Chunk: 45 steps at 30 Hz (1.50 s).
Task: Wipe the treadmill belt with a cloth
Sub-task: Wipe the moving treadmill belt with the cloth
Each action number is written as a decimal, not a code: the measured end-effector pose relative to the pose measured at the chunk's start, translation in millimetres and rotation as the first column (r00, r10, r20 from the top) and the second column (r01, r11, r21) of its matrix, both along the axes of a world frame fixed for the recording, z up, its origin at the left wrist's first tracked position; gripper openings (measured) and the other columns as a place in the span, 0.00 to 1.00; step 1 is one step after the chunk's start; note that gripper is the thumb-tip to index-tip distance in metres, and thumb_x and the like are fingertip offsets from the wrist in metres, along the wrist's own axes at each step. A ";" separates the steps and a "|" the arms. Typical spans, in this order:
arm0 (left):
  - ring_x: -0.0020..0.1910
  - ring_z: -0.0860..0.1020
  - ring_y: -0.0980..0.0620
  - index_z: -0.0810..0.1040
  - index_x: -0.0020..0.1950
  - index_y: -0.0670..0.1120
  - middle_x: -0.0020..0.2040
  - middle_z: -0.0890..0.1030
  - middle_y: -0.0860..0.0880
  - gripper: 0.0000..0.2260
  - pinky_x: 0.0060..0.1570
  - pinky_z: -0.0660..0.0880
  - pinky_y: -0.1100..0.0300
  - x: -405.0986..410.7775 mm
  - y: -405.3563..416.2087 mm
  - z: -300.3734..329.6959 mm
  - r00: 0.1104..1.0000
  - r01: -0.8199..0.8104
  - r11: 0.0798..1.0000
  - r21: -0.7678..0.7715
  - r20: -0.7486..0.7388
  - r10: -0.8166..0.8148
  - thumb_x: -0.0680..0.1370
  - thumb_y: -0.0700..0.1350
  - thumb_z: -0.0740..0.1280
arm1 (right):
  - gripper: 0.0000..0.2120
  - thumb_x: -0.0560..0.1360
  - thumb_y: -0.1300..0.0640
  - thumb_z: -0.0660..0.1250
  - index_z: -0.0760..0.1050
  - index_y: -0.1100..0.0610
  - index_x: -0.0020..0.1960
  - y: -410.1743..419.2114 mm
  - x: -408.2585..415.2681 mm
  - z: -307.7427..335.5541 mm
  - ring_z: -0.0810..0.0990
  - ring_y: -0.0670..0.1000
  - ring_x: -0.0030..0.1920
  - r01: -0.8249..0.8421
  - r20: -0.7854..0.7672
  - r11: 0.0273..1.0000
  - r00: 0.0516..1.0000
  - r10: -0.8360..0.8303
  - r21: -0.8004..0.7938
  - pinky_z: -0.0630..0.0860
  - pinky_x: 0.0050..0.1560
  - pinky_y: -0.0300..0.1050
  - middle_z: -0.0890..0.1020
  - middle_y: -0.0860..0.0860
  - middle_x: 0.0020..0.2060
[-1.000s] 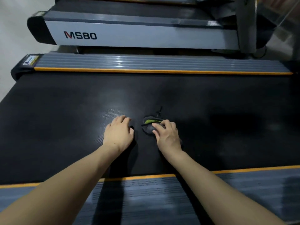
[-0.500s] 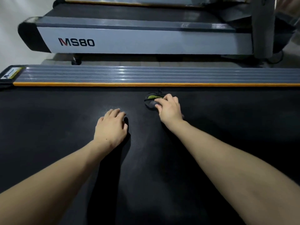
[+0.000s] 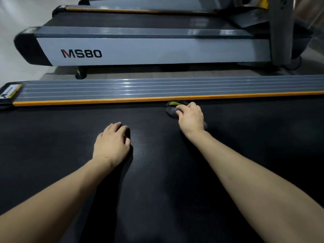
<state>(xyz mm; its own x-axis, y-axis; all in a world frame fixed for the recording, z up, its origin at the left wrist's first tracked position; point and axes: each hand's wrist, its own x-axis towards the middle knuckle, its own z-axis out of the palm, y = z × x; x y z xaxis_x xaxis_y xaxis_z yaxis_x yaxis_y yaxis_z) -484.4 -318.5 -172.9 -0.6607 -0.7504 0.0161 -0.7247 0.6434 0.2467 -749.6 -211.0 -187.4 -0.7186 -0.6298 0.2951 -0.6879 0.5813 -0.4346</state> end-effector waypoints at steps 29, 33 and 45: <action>0.78 0.61 0.48 0.71 0.72 0.56 0.77 0.67 0.52 0.19 0.72 0.65 0.49 59.4 -47.2 5.0 0.993 0.062 0.998 0.029 0.097 -0.065 0.81 0.51 0.58 | 0.11 0.79 0.51 0.64 0.80 0.49 0.59 -110.5 144.9 5.7 0.72 0.59 0.56 -0.295 -0.018 0.953 0.955 0.297 0.076 0.72 0.57 0.55 0.75 0.56 0.53; 0.79 0.60 0.49 0.68 0.75 0.60 0.79 0.64 0.54 0.21 0.74 0.64 0.50 61.7 -54.5 1.6 0.989 0.080 0.996 0.042 0.123 -0.085 0.81 0.53 0.55 | 0.11 0.78 0.50 0.65 0.81 0.47 0.59 -75.3 93.9 7.2 0.74 0.60 0.56 -0.325 -0.073 0.936 0.939 0.336 0.132 0.77 0.53 0.55 0.76 0.56 0.51; 0.82 0.51 0.51 0.58 0.80 0.61 0.83 0.53 0.54 0.23 0.79 0.52 0.52 66.0 -53.6 -11.8 0.984 0.109 0.991 0.073 0.137 -0.118 0.84 0.54 0.51 | 0.11 0.78 0.50 0.62 0.78 0.43 0.59 -90.9 102.0 2.2 0.69 0.57 0.58 0.124 0.000 0.990 0.992 -0.124 0.068 0.73 0.58 0.54 0.73 0.53 0.55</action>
<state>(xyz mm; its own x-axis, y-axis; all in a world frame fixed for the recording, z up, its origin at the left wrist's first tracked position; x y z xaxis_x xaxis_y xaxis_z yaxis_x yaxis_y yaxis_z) -418.4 -372.1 -184.7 -0.7340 -0.6668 -0.1290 -0.6782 0.7095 0.1913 -647.6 -301.9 -185.2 -0.7932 -0.5544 0.2518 -0.6073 0.6901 -0.3936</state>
